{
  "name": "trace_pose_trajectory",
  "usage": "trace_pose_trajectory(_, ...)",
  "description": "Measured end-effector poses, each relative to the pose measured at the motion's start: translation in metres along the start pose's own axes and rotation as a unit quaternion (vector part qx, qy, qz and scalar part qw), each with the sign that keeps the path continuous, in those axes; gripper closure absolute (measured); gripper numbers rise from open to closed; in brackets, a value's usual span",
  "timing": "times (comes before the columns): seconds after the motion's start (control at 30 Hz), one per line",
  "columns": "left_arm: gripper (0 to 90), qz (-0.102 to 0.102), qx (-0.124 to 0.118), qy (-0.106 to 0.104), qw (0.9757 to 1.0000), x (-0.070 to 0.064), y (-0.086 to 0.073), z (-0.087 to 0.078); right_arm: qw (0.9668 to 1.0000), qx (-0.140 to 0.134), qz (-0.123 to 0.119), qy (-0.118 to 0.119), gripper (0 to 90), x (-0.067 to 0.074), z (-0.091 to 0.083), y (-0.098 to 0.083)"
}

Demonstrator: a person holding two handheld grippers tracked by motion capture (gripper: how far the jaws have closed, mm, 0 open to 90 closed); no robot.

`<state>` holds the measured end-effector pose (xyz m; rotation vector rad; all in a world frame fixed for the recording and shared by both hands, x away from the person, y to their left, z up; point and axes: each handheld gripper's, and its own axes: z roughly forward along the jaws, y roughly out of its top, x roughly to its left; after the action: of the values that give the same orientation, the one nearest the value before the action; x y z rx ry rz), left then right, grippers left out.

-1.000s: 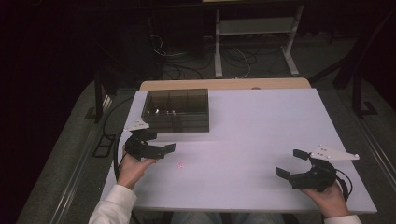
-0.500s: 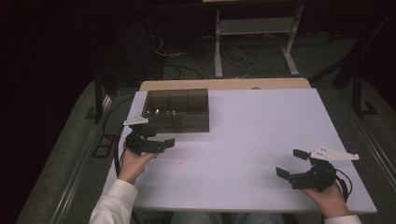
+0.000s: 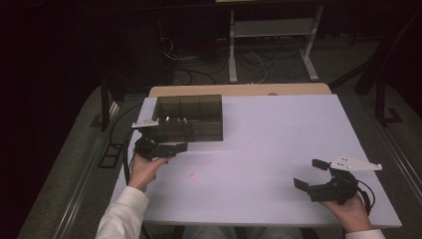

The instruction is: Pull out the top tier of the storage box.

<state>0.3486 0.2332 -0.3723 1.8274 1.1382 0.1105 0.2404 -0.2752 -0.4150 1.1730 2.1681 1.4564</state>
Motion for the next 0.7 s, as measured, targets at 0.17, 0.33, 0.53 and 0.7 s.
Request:
trace_pose_trajectory(0.17, 0.0, -0.009, -0.002, -0.006, 0.9999, 0.003, 0.0014, -0.0004, 1.0, 0.0, 0.0, 0.0, 0.0, 0.0, -0.0002, -0.0001)
trace_pose_trajectory(0.33, 0.0, -0.025, -0.009, -0.007, 0.9996, 0.006, 0.0047, -0.0004, 1.0, 0.001, -0.001, -0.001, 0.0, 0.0, 0.0004, -0.0001)
trace_pose_trajectory(0.53, 0.0, -0.041, -0.018, -0.011, 0.9989, 0.007, 0.007, 0.0006, 1.0, 0.001, -0.001, -0.001, 0.0, -0.0001, 0.0002, -0.0001)
trace_pose_trajectory(0.7, 0.0, -0.067, -0.033, -0.02, 0.9971, 0.0084, 0.0078, 0.0012, 1.0, 0.001, -0.001, 0.0, 0.0, -0.0002, 0.0001, -0.0001)
